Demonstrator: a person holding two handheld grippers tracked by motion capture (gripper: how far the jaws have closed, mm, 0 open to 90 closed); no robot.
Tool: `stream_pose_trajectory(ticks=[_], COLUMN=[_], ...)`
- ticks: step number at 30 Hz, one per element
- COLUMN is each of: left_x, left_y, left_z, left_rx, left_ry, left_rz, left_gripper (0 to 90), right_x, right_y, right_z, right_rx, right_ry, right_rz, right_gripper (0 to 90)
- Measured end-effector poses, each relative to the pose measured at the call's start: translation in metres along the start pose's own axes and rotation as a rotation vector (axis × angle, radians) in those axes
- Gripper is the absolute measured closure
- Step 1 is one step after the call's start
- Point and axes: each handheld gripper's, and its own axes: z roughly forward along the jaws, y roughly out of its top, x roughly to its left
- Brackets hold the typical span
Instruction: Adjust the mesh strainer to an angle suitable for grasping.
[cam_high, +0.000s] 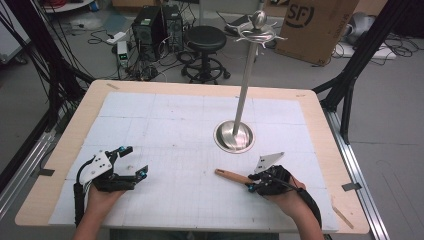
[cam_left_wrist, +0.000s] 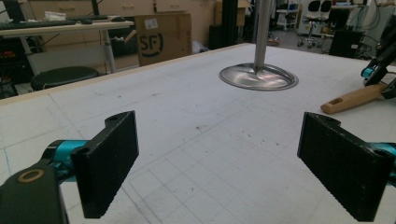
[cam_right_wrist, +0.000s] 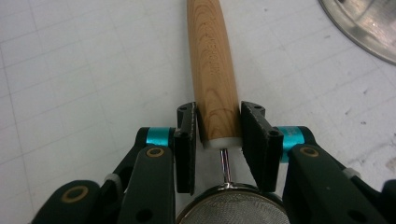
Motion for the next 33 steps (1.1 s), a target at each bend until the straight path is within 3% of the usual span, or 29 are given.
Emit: stream_pose_trajectory(ticks=[6,9,21,27,33], left_x=[0.000,0.000,0.000,0.000,0.000], left_y=[0.000,0.000,0.000,0.000,0.000], left_z=[0.000,0.000,0.000,0.000,0.000], left_rx=[0.002,0.002,0.000,0.001,0.001], left_ry=[-0.001,-0.001,0.002,0.002,0.004], left_rz=[-0.001,-0.001,-0.004,-0.005,-0.006], left_gripper=[12.9,12.9,13.0,13.0,13.0], right_x=[-0.001,-0.001,-0.002,-0.003,-0.007], right_y=[0.005,0.008,0.024,0.011,-0.004], right_z=[0.000,0.003,0.007,0.003,-0.005], right_rx=[0.031,0.075,0.196,0.098,-0.048], right_ry=[0.004,-0.005,0.017,0.014,0.032], right_rz=[0.006,-0.014,-0.014,0.064,0.106], right_gripper=[64.7,65.3,67.8,68.2,68.2])
